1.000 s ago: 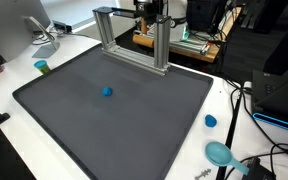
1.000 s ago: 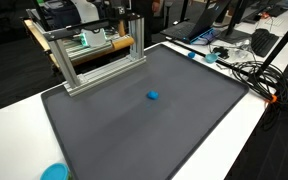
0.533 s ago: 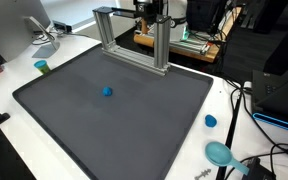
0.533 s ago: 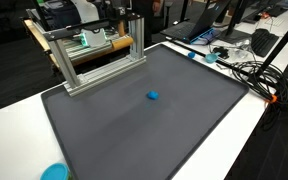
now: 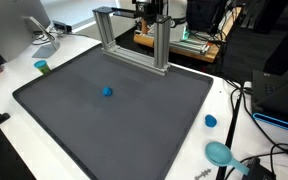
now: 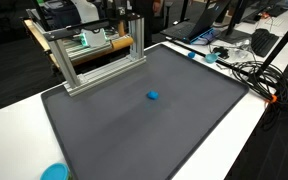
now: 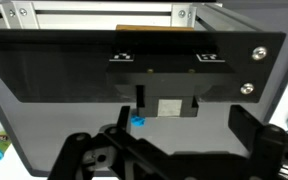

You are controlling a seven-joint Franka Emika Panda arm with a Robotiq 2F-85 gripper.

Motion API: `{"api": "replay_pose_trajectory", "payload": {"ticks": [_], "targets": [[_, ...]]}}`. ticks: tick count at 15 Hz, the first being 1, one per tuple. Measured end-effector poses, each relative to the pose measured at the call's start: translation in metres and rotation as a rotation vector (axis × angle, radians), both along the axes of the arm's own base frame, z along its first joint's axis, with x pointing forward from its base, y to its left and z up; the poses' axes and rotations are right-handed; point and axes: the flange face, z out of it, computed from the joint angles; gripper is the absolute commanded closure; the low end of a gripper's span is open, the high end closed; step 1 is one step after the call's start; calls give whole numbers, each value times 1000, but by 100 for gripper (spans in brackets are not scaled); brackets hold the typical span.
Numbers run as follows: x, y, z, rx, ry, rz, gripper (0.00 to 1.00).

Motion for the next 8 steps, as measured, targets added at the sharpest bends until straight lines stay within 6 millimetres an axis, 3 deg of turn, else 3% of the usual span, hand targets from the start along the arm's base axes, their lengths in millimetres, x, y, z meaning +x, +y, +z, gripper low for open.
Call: {"api": "replay_pose_trajectory", "payload": {"ticks": [8], "targets": [[-2,-6,-2,-24,19,-5,0]]}}
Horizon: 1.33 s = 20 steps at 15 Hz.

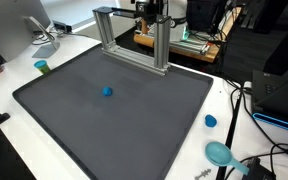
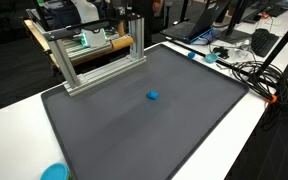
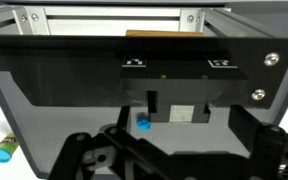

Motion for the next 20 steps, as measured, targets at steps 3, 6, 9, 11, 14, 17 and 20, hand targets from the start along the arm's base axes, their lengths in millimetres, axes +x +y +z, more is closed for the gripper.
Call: {"api": "replay_pose_trajectory", "payload": {"ticks": [3,6,9,11,14,17,20], "targets": [[0,0,0,0,4,0,0],[0,-1,-2,1,8,0,0],[0,-2,-5,4,15,-2,0],[1,-4,-7,7,22,-2,0],[2,-9,-10,13,31,5,0],[3,-11,-13,15,40,11,0],[3,-11,-15,15,47,10,0]]}}
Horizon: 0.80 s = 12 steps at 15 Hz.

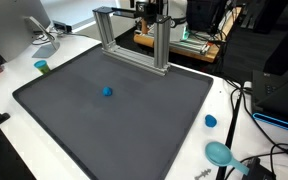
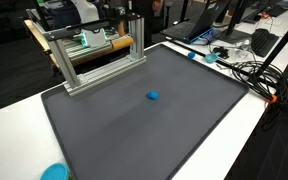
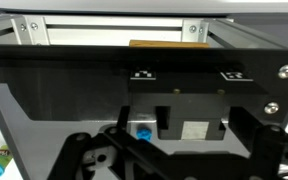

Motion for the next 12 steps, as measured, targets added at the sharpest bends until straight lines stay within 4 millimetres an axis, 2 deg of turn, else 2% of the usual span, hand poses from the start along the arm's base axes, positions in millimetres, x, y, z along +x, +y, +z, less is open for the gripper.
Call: {"api": "replay_pose_trajectory", "payload": {"ticks": [12], "targets": [[-3,0,4,-15,2,-36,3]]}}
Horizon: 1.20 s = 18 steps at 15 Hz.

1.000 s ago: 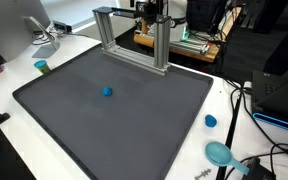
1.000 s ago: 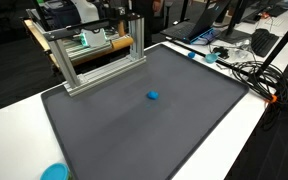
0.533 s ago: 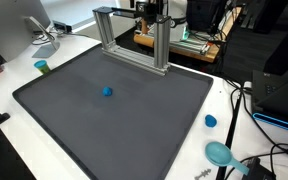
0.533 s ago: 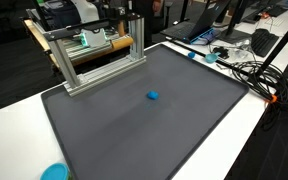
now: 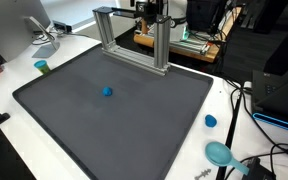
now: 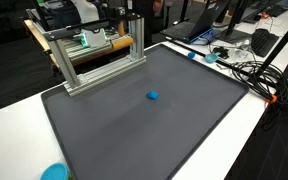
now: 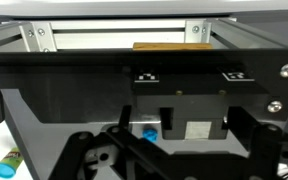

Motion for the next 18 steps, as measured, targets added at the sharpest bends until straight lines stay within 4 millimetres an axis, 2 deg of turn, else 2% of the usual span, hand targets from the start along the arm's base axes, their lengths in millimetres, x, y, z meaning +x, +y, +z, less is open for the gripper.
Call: {"api": "replay_pose_trajectory", "payload": {"ticks": [9,11,13,15,16,18], "targets": [[-7,18,5,-26,12,-17,5],[-7,22,5,-30,12,-17,10],[-7,24,5,-32,11,-24,23],[-6,24,6,-30,6,-30,40],[-6,25,6,-30,2,-32,41],[-5,20,8,-29,-3,-43,51]]}}
